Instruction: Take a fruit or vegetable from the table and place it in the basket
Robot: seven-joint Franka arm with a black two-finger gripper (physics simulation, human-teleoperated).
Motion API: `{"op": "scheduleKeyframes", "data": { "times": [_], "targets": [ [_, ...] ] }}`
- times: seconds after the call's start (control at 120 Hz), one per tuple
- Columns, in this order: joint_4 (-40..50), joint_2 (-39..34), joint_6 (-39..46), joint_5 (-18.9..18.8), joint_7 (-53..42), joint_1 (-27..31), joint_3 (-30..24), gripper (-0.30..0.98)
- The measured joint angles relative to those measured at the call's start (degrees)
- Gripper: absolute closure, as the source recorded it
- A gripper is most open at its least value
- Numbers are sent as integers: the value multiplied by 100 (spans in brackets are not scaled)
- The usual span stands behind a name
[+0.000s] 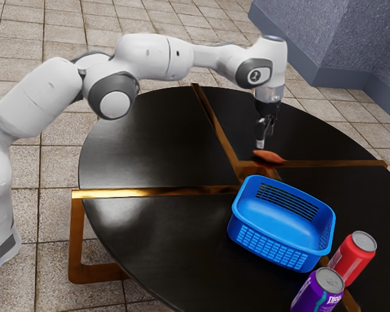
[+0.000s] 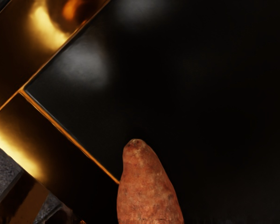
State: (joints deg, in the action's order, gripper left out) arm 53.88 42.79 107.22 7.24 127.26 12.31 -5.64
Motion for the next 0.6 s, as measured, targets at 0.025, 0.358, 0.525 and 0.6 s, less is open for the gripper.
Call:
{"op": "scheduleKeyframes", "data": {
  "times": [0.025, 0.358, 0.525, 0.6],
  "targets": [
    [-19, 52, 81, -1, 0, -1, -37, 0],
    [-39, 234, 657, 20, 187, 81, -294, 0],
    [-33, 347, 742, 28, 298, 170, -352, 0],
    [-39, 433, 784, 22, 330, 174, -406, 0]
  ]
}}
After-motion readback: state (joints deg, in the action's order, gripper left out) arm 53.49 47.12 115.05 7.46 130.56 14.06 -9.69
